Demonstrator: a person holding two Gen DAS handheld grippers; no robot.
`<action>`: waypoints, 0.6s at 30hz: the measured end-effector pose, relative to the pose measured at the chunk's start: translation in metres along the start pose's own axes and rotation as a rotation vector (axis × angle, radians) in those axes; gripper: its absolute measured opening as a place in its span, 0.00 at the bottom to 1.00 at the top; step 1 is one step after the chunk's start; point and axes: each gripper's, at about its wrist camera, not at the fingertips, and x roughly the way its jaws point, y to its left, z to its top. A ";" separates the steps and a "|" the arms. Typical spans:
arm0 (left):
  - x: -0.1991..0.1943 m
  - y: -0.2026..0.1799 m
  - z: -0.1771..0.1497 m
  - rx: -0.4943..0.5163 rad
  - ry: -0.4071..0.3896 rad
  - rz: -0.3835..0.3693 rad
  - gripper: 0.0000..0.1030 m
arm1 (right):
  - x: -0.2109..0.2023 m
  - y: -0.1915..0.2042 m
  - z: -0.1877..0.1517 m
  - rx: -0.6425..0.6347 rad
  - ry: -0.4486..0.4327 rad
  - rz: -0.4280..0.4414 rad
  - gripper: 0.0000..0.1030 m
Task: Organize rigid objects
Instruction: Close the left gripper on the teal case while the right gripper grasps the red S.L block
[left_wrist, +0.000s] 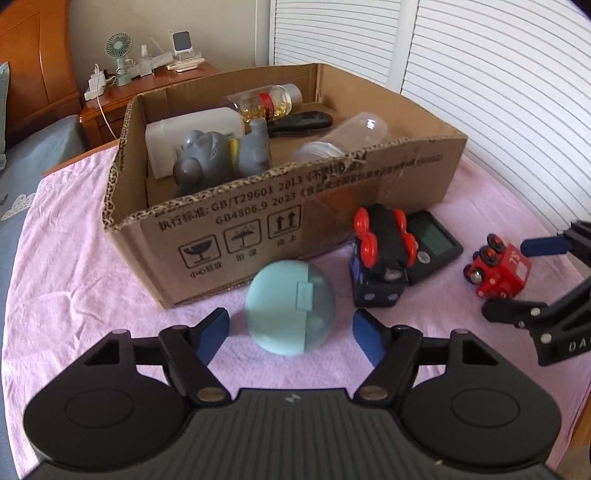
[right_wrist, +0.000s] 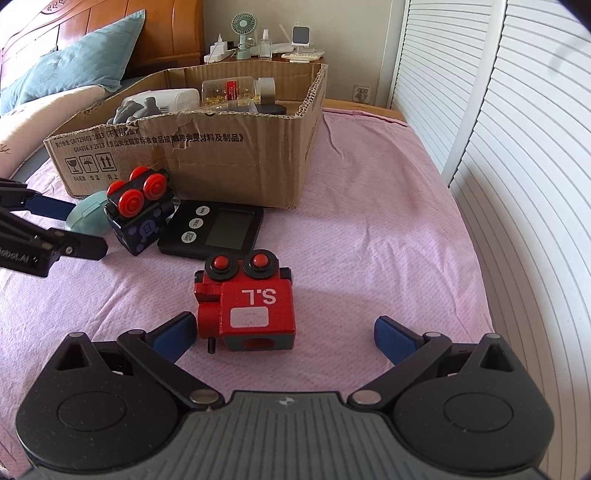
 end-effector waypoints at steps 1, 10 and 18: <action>0.001 -0.001 0.001 0.001 -0.003 0.002 0.71 | 0.000 0.000 0.000 0.000 -0.001 0.000 1.00; -0.006 -0.001 -0.003 -0.023 -0.007 0.055 0.50 | -0.002 0.000 -0.004 -0.006 -0.018 0.005 1.00; -0.027 -0.002 -0.027 -0.117 0.003 0.112 0.50 | -0.005 0.009 -0.005 -0.070 -0.030 0.049 0.97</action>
